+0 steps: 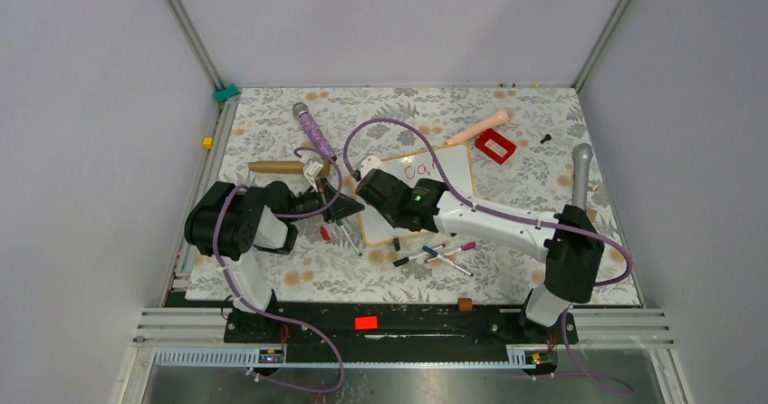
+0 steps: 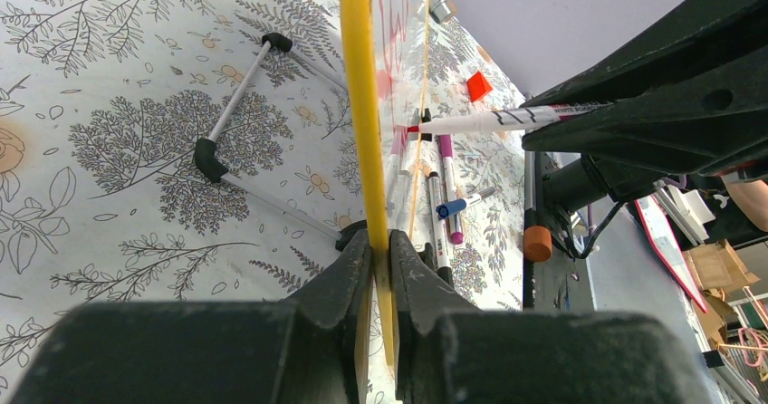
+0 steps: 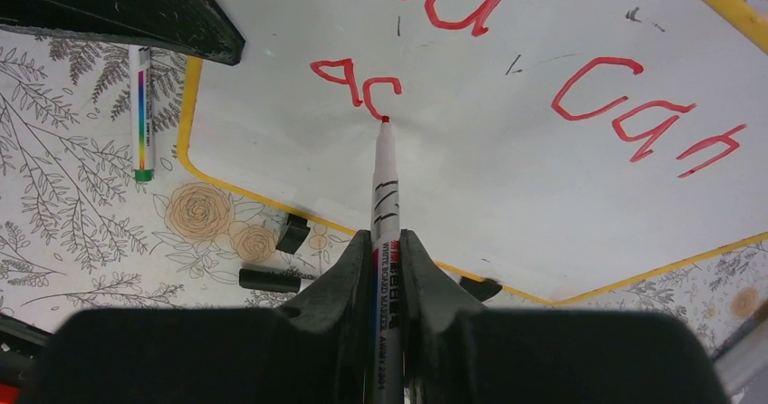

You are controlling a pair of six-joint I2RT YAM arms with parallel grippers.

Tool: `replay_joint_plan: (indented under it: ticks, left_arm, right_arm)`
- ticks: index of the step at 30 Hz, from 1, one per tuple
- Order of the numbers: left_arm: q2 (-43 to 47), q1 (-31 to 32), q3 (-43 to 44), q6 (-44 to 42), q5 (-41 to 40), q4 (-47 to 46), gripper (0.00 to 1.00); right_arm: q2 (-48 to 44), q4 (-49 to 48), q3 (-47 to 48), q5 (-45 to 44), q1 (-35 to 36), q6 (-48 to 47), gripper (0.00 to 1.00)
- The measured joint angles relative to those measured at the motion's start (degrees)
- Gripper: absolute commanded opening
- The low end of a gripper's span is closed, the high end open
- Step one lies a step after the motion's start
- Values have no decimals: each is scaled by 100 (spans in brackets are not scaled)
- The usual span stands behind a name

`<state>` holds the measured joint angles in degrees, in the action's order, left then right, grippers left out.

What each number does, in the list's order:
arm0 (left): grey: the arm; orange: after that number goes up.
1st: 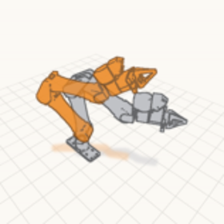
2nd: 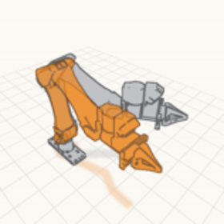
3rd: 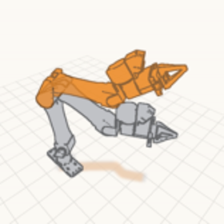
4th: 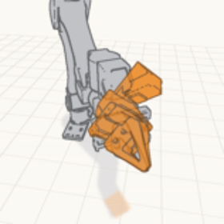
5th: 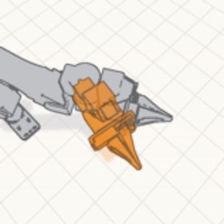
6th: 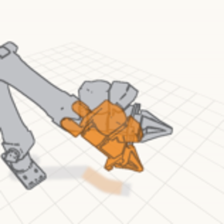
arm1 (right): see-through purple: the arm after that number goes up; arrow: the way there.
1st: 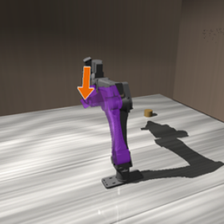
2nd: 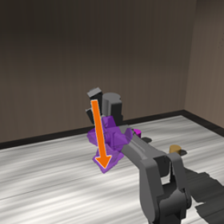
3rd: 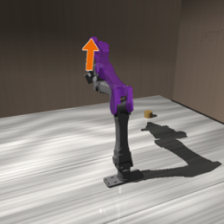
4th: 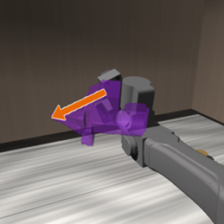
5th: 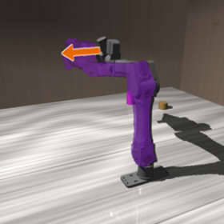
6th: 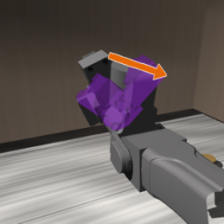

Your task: Write a sentence on the whiteboard

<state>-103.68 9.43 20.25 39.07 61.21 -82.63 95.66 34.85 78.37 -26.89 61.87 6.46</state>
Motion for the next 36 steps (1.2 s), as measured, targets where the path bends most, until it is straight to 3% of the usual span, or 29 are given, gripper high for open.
replay_joint_plan:
  ticks: [13, 22, 36]
  left_arm:
    - [0, 0, 0, 0, 4, -7, 0]
    - [0, 0, 0, 0, 4, -22, 0]
    - [0, 0, 0, 0, 4, -22, 0]
  right_arm:
    - [-26, 13, 68, -197, -11, 2, 0]
    - [-623, -492, -382, -210, -52, -57, 0]
    - [-409, -560, -210, -212, -232, -61, 0]
